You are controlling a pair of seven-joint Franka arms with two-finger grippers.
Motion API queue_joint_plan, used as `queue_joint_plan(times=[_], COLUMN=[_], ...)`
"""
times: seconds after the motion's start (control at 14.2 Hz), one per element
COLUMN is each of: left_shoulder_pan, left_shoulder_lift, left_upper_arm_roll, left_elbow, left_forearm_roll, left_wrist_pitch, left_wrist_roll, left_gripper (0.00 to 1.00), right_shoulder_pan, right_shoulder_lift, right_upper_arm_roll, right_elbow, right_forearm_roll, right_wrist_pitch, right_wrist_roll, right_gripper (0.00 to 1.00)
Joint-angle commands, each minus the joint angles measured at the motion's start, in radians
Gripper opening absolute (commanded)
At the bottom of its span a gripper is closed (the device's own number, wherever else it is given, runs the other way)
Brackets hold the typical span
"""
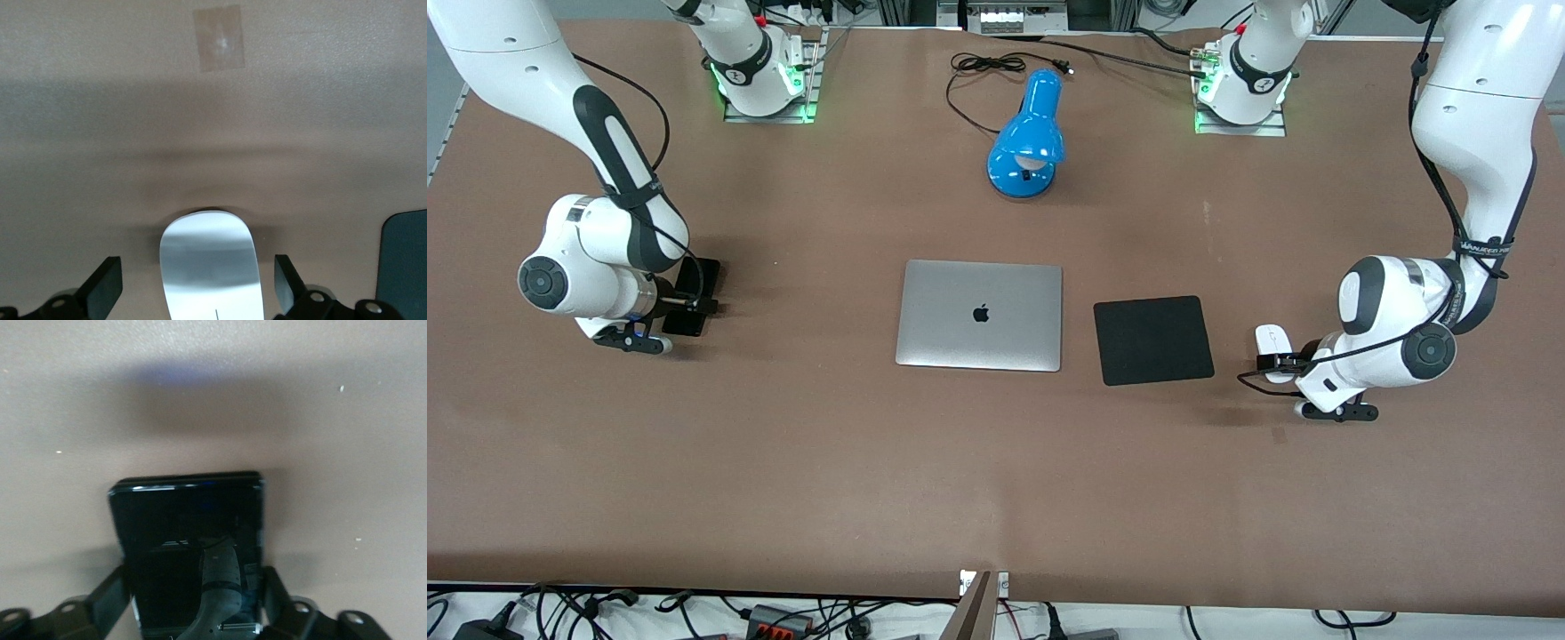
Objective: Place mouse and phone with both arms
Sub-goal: 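Carry the black phone with the right gripper toward the silver laptop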
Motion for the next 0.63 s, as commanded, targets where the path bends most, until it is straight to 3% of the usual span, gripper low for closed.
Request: queue_joint_plan(times=[0.0,0.35,0.56], left_shoulder_pan=[-0.001,-0.001,-0.001], left_shoulder_lift=[-0.002,-0.002,-0.001], left_upper_arm_roll=[-0.005,-0.005,-0.005], left_elbow=[-0.001,-0.001,-0.001], left_forearm_roll=[0.021,0.02,0.021], left_wrist_pitch=[0.007,0.005,0.002], left_wrist_roll=[0.011,0.012,0.012], left_gripper=[1.0,1.0,1.0], right_shoulder_pan=[0.001,0.002,0.002], right_shoulder_lift=[-0.001,-0.041,-0.07], right_upper_arm_roll=[0.006,0.008,0.063], right_elbow=[-0.005,0.003,0.055], right_forearm_roll=[0.011,0.011,0.011], right_wrist_pitch=[-0.018,-0.036,-0.119], right_wrist_roll=[0.011,-0.004,0.01], right_gripper=[0.34,0.29,0.28])
